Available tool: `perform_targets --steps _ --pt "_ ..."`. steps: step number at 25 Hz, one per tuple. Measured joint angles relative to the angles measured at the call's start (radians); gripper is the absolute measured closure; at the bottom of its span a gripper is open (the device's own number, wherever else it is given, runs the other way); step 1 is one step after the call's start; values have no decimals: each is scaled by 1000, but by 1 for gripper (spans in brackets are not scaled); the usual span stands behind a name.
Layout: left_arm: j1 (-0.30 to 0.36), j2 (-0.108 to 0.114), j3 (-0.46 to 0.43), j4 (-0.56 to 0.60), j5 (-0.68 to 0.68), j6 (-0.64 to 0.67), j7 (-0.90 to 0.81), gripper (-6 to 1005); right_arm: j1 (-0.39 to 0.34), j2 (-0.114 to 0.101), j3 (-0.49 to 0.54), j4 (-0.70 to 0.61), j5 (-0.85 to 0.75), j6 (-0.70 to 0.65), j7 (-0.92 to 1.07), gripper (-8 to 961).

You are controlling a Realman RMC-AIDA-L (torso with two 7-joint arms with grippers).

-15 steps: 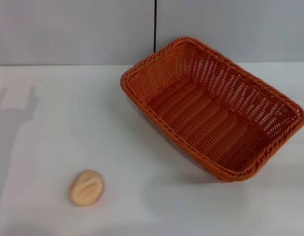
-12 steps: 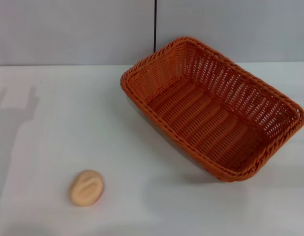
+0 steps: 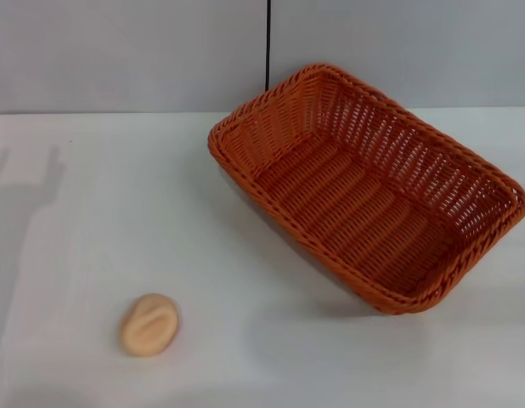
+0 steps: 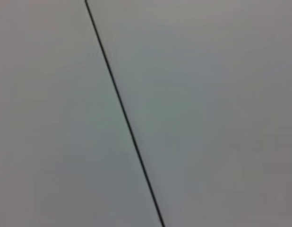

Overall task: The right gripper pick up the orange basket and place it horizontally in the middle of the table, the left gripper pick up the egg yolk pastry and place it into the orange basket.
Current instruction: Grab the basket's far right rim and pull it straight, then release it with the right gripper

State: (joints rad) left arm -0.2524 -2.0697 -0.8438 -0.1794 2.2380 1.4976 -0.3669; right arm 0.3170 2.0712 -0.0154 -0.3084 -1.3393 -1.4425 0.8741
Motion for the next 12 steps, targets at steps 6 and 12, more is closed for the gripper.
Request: perform_targets --steps 6,12 --pt "-14 -1 0 0 8 0 115 231 20 1 41 41 41 22 -29 457" --pt "-22 -3 5 -11 9 4 168 232 25 0 39 52 76 17 -52 458"
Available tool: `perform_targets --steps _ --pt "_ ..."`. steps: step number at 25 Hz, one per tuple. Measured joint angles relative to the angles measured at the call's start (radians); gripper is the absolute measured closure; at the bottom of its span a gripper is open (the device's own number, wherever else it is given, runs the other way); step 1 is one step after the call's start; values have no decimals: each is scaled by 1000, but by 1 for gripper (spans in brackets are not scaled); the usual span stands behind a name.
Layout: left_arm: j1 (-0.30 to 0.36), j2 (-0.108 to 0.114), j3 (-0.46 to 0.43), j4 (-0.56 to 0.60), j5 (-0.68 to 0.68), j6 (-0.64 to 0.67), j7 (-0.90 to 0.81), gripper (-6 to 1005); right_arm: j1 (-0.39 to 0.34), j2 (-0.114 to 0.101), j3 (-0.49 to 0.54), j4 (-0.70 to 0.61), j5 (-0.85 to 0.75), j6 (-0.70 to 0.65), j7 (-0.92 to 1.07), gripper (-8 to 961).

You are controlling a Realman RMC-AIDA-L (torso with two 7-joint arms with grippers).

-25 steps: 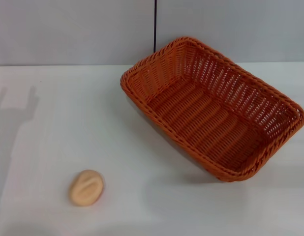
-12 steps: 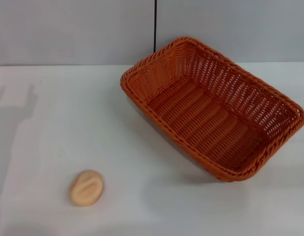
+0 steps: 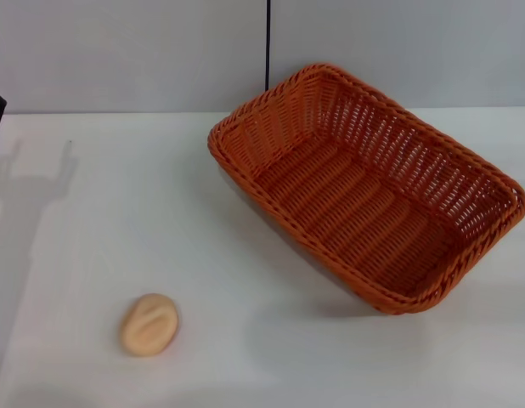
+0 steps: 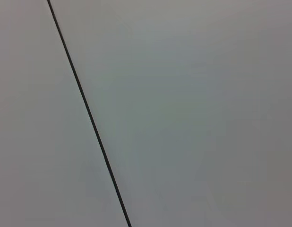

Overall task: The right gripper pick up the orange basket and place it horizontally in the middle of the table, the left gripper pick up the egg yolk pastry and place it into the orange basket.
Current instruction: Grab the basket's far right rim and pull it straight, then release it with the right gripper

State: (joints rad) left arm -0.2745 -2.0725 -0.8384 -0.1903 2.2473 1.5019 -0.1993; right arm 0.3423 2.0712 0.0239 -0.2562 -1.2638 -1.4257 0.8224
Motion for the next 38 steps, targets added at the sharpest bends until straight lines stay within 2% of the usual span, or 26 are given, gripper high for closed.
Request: perform_targets --steps 8,10,11,13,15,16,17,19,20,21,23,24,25,26,29,31,34,35,38 --pt "-1 1 30 -5 0 -7 -19 233 1 -4 -39 -36 -24 -32 73 460" --pt "-1 4 58 0 1 -8 -19 233 -6 -7 -124 -104 -60 -46 117 460" --pt "-1 4 58 0 1 -8 -19 233 -6 -7 -124 -104 -60 -46 117 461" --pt "-1 6 73 4 1 -8 -20 233 -12 -8 -191 -159 -73 -51 170 461" --pt "4 6 89 6 2 -8 -16 233 -25 -12 -299 -253 -78 -54 264 461" --pt "5 6 90 6 2 -8 -15 233 -25 -12 -299 -253 -78 -54 264 462" --pt "6 6 92 6 2 -7 -14 234 -32 -16 -341 -294 -86 -54 314 462" --pt "7 6 102 6 2 -6 -13 234 -39 -32 -400 -384 -125 -57 430 462" --pt "7 6 106 6 2 -6 -13 234 -39 -55 -428 -495 -202 -74 576 463" --pt "8 7 110 7 2 -6 -12 234 -39 -55 -428 -495 -202 -74 576 463" --pt "8 8 115 9 1 -8 -12 234 -28 -83 -433 -591 -292 -107 713 463" --pt "8 8 115 9 1 -8 -12 234 -17 -102 -434 -639 -346 -130 786 464" --pt "8 8 115 11 1 -9 -12 234 17 -140 -434 -718 -459 -175 926 464" --pt "8 7 115 12 1 -10 -12 235 17 -140 -434 -718 -459 -175 926 464" --pt "8 7 115 12 1 -12 -12 235 86 -193 -431 -798 -635 -243 1081 465" --pt "6 7 115 12 1 -17 -14 235 145 -222 -433 -832 -770 -293 1158 465" --pt "5 7 114 12 2 -19 -17 235 233 -252 -439 -847 -959 -366 1223 466" --pt "6 6 113 8 2 -19 -19 235 299 -267 -448 -841 -1092 -409 1241 466" --pt "7 6 113 6 2 -19 -19 236 338 -272 -476 -836 -1173 -430 1246 467"
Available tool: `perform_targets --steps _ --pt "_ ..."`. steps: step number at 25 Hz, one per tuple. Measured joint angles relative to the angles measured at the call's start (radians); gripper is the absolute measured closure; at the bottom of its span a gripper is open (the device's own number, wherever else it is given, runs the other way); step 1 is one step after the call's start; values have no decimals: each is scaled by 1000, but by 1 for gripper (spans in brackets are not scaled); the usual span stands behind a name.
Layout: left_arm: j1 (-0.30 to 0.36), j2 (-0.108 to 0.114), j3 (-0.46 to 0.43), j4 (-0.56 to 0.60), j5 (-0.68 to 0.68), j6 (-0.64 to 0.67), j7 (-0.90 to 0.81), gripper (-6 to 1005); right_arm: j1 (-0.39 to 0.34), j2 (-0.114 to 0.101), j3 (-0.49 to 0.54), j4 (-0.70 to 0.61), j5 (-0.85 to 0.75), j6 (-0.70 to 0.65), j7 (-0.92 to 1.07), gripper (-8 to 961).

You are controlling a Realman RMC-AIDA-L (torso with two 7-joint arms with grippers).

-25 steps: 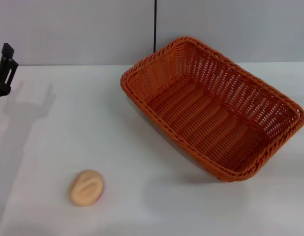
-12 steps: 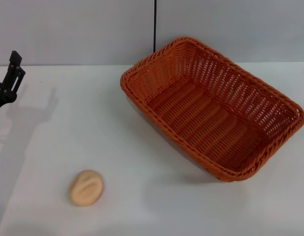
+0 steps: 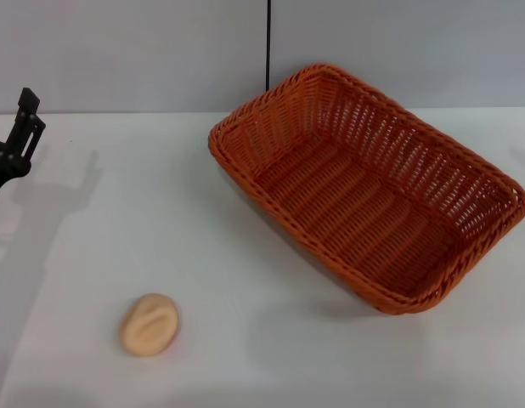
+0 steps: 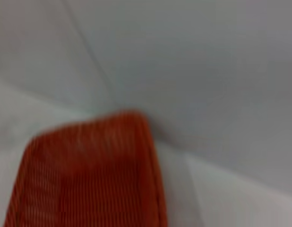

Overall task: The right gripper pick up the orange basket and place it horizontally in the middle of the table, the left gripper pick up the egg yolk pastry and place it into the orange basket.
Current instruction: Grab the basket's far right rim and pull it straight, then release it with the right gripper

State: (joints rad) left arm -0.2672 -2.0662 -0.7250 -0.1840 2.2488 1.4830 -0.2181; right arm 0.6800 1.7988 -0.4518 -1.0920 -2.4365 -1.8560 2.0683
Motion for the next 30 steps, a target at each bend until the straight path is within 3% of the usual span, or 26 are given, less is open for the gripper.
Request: perform_targets --steps 7,12,13,16,23,30 --pt "1 -2 1 -5 0 0 -2 237 38 7 -180 18 -70 11 45 468" --pt "0 -2 1 -7 0 -1 -2 237 68 25 -259 92 -86 56 53 469" --pt "0 -2 1 -7 0 -1 -2 237 68 25 -259 92 -86 56 53 470" --pt "0 -2 1 -9 0 -1 -3 237 82 57 -295 111 -112 88 54 470" --pt "2 -2 1 -9 0 1 -11 238 101 98 -333 161 -171 146 55 472" --pt "5 -2 1 -9 0 5 -30 239 121 112 -358 242 -186 220 54 474"
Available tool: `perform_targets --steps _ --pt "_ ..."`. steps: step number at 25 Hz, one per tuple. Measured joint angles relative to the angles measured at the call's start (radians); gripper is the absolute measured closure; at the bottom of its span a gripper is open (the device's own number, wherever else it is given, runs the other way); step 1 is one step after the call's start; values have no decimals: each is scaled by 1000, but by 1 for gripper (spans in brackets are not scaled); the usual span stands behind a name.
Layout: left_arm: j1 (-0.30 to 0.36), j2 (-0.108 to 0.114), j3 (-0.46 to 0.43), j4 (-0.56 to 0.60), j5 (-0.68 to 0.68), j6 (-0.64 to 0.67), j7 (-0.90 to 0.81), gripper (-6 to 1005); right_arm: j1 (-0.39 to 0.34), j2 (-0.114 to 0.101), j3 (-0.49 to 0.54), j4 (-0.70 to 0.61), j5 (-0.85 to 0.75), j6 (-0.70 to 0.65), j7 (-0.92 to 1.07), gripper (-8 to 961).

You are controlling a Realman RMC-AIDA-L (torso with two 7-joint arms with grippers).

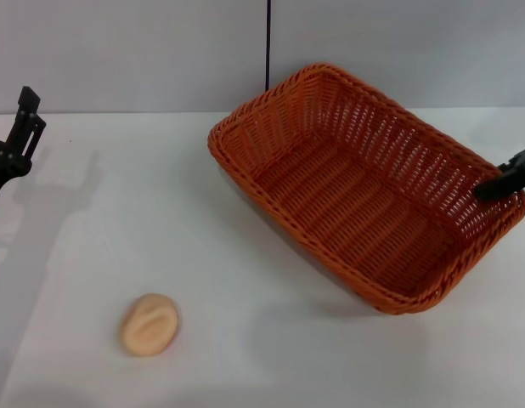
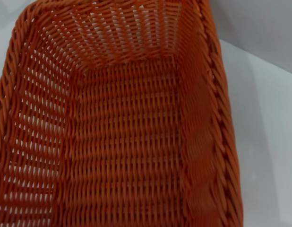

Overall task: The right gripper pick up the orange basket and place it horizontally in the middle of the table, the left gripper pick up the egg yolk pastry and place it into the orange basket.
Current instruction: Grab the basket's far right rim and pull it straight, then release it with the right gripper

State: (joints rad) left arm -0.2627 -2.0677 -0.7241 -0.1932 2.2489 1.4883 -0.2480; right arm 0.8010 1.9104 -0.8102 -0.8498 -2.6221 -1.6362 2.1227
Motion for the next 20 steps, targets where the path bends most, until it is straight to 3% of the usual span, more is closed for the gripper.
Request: perform_targets --steps 11,16,20 --pt "-6 0 -3 0 0 -2 0 240 4 16 -36 33 -2 58 -13 476" --pt "-12 0 -5 2 0 -9 -1 241 4 17 -36 31 -1 58 -22 704" --pt "-12 0 -5 2 0 -14 -1 241 3 20 -36 28 1 59 -30 745"
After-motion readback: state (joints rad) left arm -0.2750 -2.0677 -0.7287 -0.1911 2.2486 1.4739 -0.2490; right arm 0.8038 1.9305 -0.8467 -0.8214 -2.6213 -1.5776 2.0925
